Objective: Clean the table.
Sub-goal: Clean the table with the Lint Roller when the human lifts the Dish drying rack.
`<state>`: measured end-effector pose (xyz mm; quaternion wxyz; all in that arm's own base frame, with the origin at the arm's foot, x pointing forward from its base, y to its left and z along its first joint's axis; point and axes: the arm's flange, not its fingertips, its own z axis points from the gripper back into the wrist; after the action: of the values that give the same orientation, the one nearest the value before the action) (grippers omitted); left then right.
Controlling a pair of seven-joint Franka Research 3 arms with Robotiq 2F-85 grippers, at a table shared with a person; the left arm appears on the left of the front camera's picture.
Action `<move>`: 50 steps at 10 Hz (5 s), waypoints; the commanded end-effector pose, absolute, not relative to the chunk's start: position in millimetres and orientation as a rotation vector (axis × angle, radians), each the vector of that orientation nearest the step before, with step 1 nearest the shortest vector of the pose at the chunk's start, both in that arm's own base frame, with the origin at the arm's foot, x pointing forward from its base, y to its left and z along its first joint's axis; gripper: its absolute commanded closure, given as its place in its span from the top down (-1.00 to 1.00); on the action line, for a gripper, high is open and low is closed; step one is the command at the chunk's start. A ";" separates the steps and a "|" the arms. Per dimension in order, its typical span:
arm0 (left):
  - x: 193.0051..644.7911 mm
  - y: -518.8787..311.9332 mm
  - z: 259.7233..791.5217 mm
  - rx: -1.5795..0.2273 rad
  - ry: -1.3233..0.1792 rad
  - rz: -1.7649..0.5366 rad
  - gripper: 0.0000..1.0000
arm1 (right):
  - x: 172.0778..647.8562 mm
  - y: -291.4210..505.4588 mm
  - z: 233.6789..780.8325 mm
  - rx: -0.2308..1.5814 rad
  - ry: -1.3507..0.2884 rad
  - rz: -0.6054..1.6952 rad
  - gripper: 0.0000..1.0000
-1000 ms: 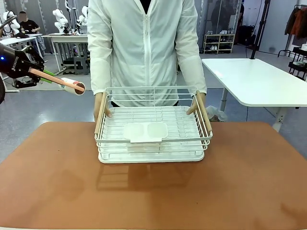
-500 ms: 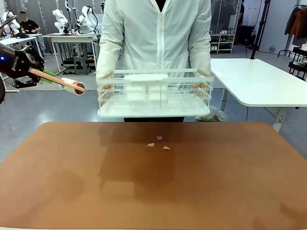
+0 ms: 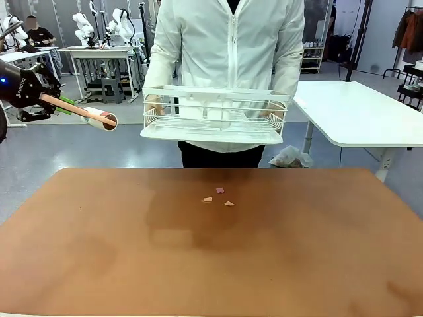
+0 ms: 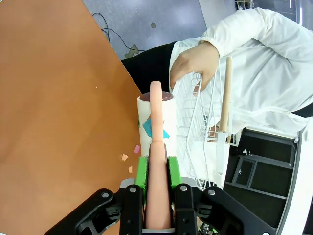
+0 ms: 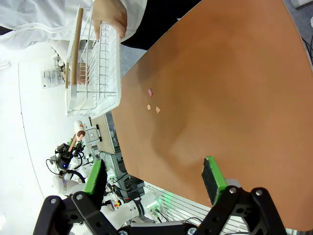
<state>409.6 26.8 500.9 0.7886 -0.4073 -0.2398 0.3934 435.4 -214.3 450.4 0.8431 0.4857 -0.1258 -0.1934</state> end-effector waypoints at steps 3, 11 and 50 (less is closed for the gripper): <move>409.8 27.4 501.5 -0.876 -0.522 0.848 -0.97 | 433.5 -210.8 451.9 1.020 -0.280 -0.415 1.00; 449.2 42.3 557.7 -0.683 -0.364 0.439 -0.58 | 433.5 -210.8 451.9 1.020 -0.280 -0.415 1.00; 599.3 -232.4 320.9 -0.481 0.048 -0.056 -0.58 | 433.5 -210.8 451.9 1.020 -0.280 -0.415 1.00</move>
<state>598.0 -210.6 329.6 0.9676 -0.2502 -0.0213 -0.0273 435.4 -214.2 451.0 0.8432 0.4855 -0.1265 -0.1931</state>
